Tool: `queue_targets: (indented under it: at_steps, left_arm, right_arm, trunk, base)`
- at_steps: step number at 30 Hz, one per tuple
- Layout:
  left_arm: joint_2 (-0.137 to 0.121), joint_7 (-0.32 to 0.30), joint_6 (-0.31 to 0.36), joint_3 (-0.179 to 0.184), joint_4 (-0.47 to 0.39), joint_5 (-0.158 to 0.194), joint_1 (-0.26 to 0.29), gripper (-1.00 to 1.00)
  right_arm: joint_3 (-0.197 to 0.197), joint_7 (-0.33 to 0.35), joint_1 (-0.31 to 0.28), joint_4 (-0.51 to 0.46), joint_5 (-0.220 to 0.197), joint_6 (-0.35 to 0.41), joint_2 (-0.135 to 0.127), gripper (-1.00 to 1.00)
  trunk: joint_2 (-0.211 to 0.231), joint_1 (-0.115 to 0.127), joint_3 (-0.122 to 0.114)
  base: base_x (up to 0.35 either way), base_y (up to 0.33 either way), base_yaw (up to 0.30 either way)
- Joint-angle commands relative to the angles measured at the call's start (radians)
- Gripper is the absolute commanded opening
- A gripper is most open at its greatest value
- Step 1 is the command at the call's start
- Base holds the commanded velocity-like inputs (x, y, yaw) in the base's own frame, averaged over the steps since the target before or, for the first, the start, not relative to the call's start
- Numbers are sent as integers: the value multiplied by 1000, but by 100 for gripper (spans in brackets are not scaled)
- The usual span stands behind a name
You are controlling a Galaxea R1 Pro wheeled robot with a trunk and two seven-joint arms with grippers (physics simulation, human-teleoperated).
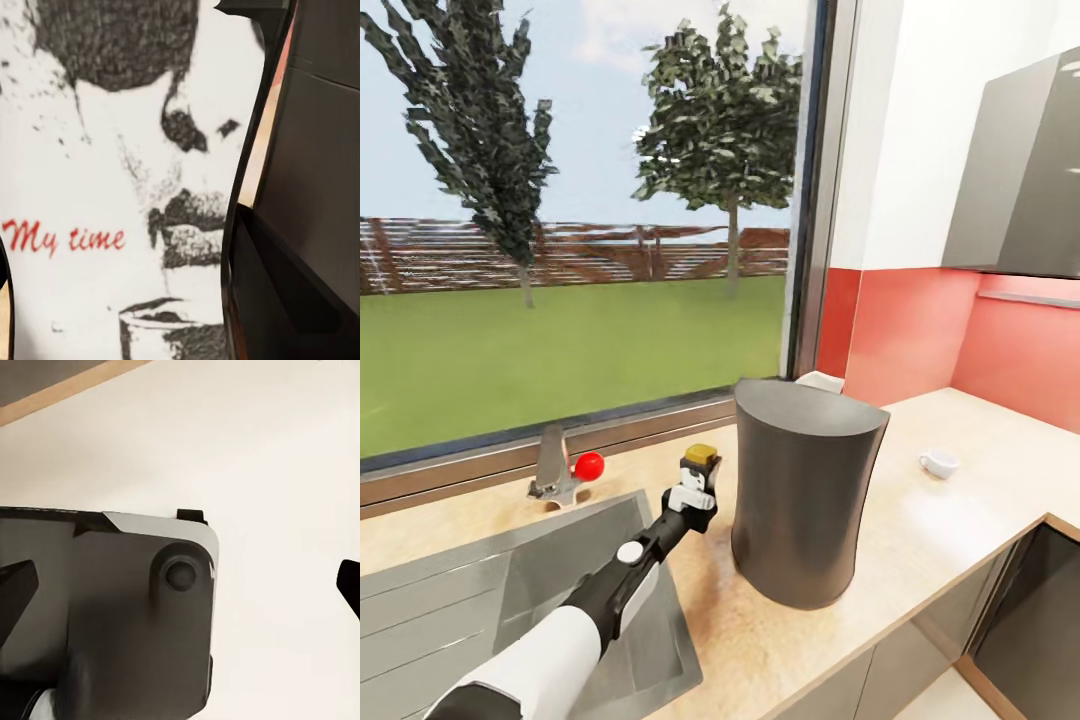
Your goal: Set up a coffee station on the kitchen countertop: keep the coffee maker on the countertop, move the bottle of coffee from the kitchen shelf to the counter next to the coffee maker, place a paper coffee filter on top of the coffee maker, put the saucer next to the coffee maker with the coffee cup on the saucer, and place the electric kettle next to the coffee maker.
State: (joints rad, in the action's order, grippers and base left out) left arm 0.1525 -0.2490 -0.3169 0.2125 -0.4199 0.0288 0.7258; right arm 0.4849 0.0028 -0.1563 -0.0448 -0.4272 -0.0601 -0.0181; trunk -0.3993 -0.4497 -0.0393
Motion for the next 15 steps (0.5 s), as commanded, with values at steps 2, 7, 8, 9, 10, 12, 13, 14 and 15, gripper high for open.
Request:
queue_targets:
  at_steps: [2, 7, 8, 9, 10, 12, 13, 14, 15]
  left_arm:
    - [-2, -1, -7, 3, 4, 0, -5, -100]
    - [2, 0, -9, 4, 6, -1, -25, -100]
    - [2, 0, -10, 4, 7, -1, -25, -100]
    - [2, 0, -10, 4, 8, -1, -26, -100]
    - [2, 0, -11, 4, 8, -1, -26, -100]
    - [3, 0, -11, 4, 9, -1, -27, -100]
    - [2, 1, -10, 4, 8, -1, -26, -100]
    - [1, 1, -10, 4, 8, -2, -26, -100]
    - [0, 3, -10, 4, 8, -2, -27, -100]
  right_arm:
    - [9, 0, 0, 0, -10, -3, 0, 100]
    - [8, -1, 0, 2, -10, -3, -1, 100]
    - [8, -1, 0, 2, -10, -3, -2, 100]
    - [9, 0, 0, 2, -10, -3, -2, 100]
    - [8, 0, 0, 2, -10, -3, -2, 100]
    - [8, -1, 0, 2, -10, -3, -2, 100]
    - [8, -1, 0, 2, -10, -3, -2, 100]
    - [8, 0, 0, 2, -10, -3, -2, 100]
    - [8, 0, 0, 2, -11, -3, -2, 100]
  trunk:
    - [-1, 0, 0]
    - [-1, 0, 0]
    - [-1, 0, 0]
    - [-1, 0, 0]
    - [-1, 0, 0]
    - [-1, 0, 0]
    - [-1, 0, 0]
    - [-1, 0, 0]
    - [-1, 0, 0]
  base:
    - [4, 0, 0]
    - [0, 0, 0]
    - [0, 0, 0]
    - [0, 0, 0]
    - [0, 0, 0]
    - [0, 0, 0]
    - [0, 0, 0]
    - [0, 0, 0]
    - [0, 0, 0]
